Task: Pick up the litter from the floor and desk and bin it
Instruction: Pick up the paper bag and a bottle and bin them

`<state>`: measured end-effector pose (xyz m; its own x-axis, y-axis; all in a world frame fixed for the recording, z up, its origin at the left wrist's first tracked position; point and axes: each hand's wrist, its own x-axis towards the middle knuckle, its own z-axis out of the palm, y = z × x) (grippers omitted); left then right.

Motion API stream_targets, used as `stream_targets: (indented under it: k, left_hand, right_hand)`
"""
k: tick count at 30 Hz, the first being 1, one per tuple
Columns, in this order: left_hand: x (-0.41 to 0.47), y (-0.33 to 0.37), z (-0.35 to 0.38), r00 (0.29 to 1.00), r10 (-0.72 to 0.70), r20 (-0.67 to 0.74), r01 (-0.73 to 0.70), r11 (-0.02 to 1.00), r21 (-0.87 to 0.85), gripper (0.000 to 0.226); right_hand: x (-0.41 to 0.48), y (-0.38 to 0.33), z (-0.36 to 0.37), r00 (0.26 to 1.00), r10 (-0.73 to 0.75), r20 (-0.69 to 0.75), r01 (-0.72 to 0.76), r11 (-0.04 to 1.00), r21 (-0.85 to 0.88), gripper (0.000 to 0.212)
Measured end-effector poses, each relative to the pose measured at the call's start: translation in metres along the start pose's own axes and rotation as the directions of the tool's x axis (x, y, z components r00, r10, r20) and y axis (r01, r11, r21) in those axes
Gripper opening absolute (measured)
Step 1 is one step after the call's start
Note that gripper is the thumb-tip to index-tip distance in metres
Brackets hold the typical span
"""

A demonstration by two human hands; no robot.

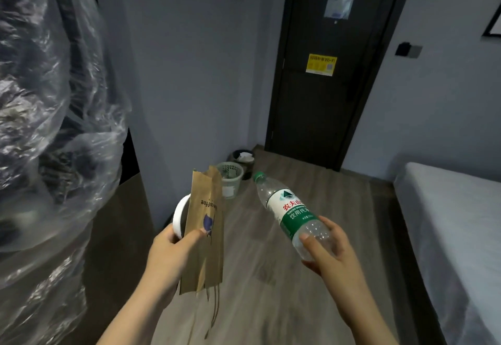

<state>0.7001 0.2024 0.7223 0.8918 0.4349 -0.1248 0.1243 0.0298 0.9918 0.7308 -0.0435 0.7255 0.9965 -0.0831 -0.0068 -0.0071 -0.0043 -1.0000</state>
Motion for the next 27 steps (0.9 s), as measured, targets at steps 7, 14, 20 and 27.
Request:
stream_targets:
  k: [7,14,20,27]
  left_hand:
    - [0.112,0.006,0.031,0.999,-0.015,-0.040,0.014,1.000,-0.023,0.012]
    - [0.252,0.002,0.037,0.998,-0.056,-0.003,0.056,0.998,-0.019,0.007]
    - [0.380,0.024,0.034,0.997,-0.072,-0.014,0.072,0.997,0.011,0.004]
    - [0.489,0.021,0.048,0.990,-0.138,0.039,0.139,0.990,-0.017,0.009]
  right_hand:
    - [0.118,0.008,0.030,0.999,0.037,-0.010,-0.037,0.999,-0.036,0.043]
    - [0.241,0.023,0.090,0.996,0.069,-0.048,-0.075,0.991,-0.115,0.050]
    - [0.347,0.019,0.151,0.995,0.077,-0.061,-0.088,0.973,-0.211,0.055]
    - [0.445,0.027,0.198,0.989,0.108,-0.097,-0.132,0.949,-0.287,0.051]
